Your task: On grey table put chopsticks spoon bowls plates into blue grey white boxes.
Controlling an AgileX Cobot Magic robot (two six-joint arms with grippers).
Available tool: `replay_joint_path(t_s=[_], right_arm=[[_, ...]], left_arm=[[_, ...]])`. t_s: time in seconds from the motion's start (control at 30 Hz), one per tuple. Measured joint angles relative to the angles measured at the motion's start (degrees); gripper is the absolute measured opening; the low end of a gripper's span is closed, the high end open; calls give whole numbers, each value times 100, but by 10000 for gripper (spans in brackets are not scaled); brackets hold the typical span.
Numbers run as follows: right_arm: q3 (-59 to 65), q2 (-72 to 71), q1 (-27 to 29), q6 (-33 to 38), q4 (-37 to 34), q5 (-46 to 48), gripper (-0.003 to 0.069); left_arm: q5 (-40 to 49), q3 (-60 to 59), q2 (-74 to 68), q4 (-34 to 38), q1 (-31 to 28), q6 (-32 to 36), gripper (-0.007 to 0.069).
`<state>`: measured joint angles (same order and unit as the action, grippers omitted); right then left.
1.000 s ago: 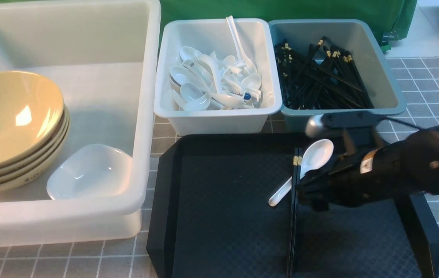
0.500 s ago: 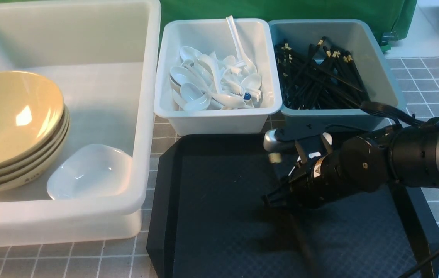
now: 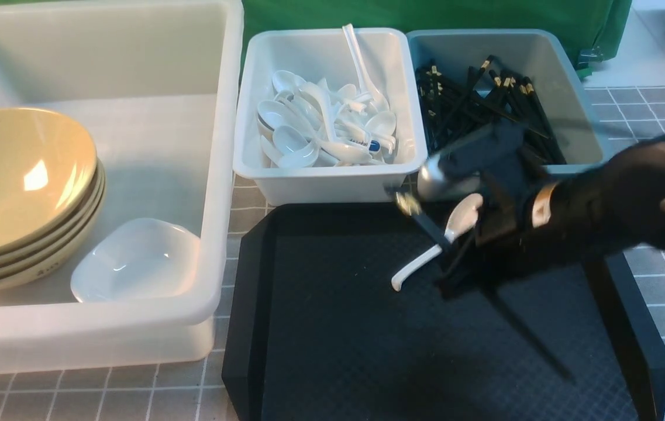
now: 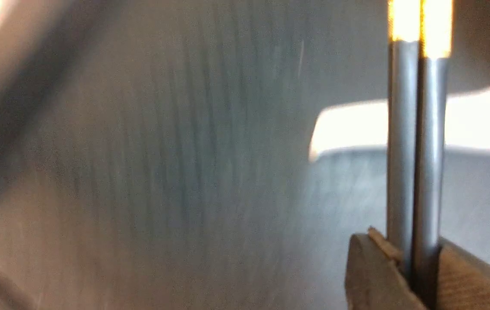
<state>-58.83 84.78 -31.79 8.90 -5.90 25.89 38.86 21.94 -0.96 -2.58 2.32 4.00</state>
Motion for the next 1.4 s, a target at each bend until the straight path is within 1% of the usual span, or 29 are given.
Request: replay_joint_path(t_s=[0.1, 0.17, 0.23, 0.3, 0.37, 0.4, 0.43, 0.47, 0.5, 0.57, 0.67, 0.7, 0.73, 0.77, 0.8, 0.87, 0.9, 0.93, 1.0, 1.1, 1.27, 1.33, 1.37, 1.4], right_arm=[[-285, -45, 114, 165, 62, -770, 149], [-638, 147, 437, 210, 117, -2156, 149], [-950, 457, 703, 210, 121, -2984, 149], [-1358, 914, 970, 196, 121, -3429, 149], [-1785, 1470, 1180, 112, 121, -3520, 163], [-1820, 1521, 1215, 100, 121, -3522, 169], [-2090, 1952, 1334, -10, 121, -3485, 207], [-2090, 1952, 1349, -10, 121, -3485, 213], [-2296, 2293, 1450, -167, 121, -3265, 278], [-2445, 2489, 1531, -362, 121, -2689, 346], [-2525, 2496, 1579, -479, 121, -1987, 388], [-2571, 2370, 1592, -592, 128, -1132, 411], [-2580, 2279, 1592, -659, 128, -734, 415], [-2585, 2169, 1587, -756, 123, -14, 417], [-2585, 2150, 1587, -780, 123, 89, 417], [-2388, 1984, 1520, -798, 116, 977, 417], [-2355, 1976, 1513, -804, 116, 1021, 417], [-2070, 1950, 1460, -831, 116, 1159, 417], [-1639, 1950, 1385, -954, 63, 1058, 417], [-1006, 2012, 1348, -1179, -186, 357, 417], [-773, 2208, 1348, -1426, -612, -519, 410], [-761, 2303, 1348, -1438, -732, -685, 387], [-759, 2408, 1348, -1465, -791, -764, 332], [-759, 2425, 1348, -1465, -790, -764, 316]], left_arm=[[0, 0, 0, 0, 0, 0, -11], [0, 0, 0, 0, 0, 0, -11], [0, 0, 0, 0, 0, 0, -11], [0, 0, 0, 0, 0, 0, -11], [0, 0, 0, 0, 0, 0, -11], [0, 0, 0, 0, 0, 0, -11], [0, 0, 0, 0, 0, 0, -11], [0, 0, 0, 0, 0, 0, -11], [0, 0, 0, 0, 0, 0, -11], [0, 0, 0, 0, 0, 0, -11], [0, 0, 0, 0, 0, 0, -11], [0, -1, 0, 0, 0, 0, -11], [0, -1, 0, 0, 0, 0, -11], [0, -1, 0, 0, 0, 0, -11], [0, -1, 0, 0, 0, 0, -11], [0, -1, 0, 0, 0, 0, -11], [0, -1, 0, 0, 0, 0, -11], [-5, -6, 0, 0, 0, 0, -11], [-29, -25, 0, -5, 0, 0, -11], [-40, -46, 0, -5, 0, 0, -11], [-43, -46, 0, -5, 0, 0, -11], [-43, -46, 0, -10, 0, 0, -11], [-43, -46, 0, -10, 0, 0, -11], [-43, -46, 0, -10, 0, 0, -11]])
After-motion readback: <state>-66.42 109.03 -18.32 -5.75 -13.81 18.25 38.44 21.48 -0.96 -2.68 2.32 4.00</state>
